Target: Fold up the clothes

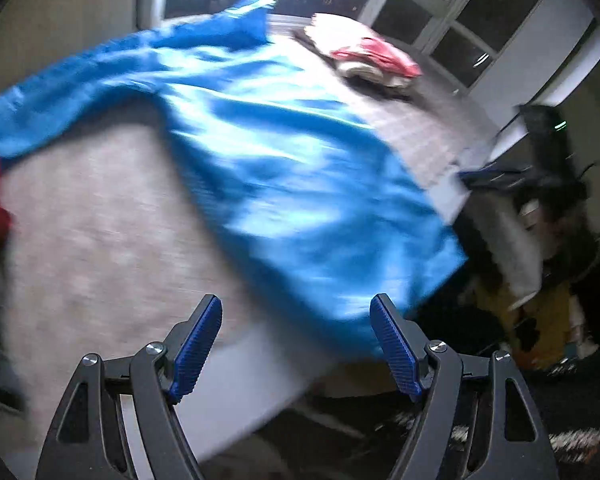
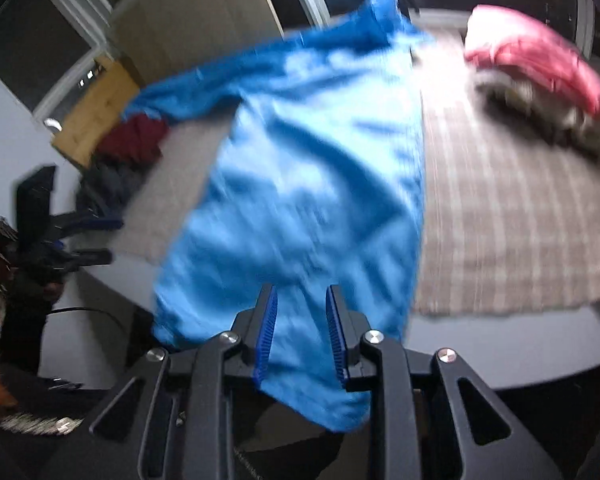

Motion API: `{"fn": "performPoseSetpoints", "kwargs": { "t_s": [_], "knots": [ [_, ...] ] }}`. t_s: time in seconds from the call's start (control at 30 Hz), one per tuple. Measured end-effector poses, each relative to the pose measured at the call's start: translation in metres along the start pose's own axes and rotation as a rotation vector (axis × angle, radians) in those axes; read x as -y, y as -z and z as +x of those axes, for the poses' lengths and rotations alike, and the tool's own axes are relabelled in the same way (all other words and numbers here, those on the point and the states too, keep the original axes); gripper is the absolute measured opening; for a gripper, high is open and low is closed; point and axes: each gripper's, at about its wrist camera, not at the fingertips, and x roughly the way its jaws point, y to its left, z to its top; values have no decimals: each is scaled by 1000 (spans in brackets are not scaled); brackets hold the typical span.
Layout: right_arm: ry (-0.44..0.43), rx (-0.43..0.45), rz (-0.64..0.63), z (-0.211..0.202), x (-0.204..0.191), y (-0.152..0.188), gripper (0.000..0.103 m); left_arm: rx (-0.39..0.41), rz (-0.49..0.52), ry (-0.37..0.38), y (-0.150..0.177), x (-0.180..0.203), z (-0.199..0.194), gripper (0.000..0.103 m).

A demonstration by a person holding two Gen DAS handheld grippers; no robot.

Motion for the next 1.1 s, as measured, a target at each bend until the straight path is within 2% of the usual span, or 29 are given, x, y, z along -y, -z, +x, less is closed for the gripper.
{"fn": "performPoseSetpoints", "kwargs": {
  "t_s": [0.13,0.23,0.33,0.37,0.43,0.53,0.57,0.6,0.7,0.77,0.9,0.97,1.0,1.03,1.1],
  "knots": [
    [17,-58,-41,25,11,20,25,-1,-65,-12,7,24,38,75],
    [29,-101,-72,44,19,35,25,-83,-83,-139,23,26,70,74],
    [42,-144,-103,62,27,50,25,-94,-125,-178,32,24,76,75],
    [42,-133,-100,57,30,52,21,-95,-140,-187,34,24,76,75],
    [41,-96,-86,41,36,54,21,-97,-169,-206,39,22,78,74],
    [50,-22,-34,15,49,57,31,-4,-238,-255,38,21,64,75],
    [62,-8,-9,10,54,58,40,16,-258,-276,38,20,62,75],
    [71,-7,15,8,60,60,42,26,-284,-295,38,18,65,75],
    [57,-39,36,18,68,66,42,-20,-343,-293,36,12,87,75],
    [40,-54,33,25,70,69,42,-67,-329,-315,36,14,104,75],
    [-14,-48,-8,33,62,75,42,-78,-278,-333,36,21,123,77],
    [-46,-31,-14,34,61,77,41,-47,-282,-305,36,19,125,71],
    [-68,-26,-9,36,63,77,29,-30,-284,-290,36,19,127,52],
    [-85,-22,0,38,65,77,20,-23,-289,-269,36,17,128,28],
    [-138,-10,34,41,69,77,7,-17,-301,-223,36,13,133,18]
  ]
}}
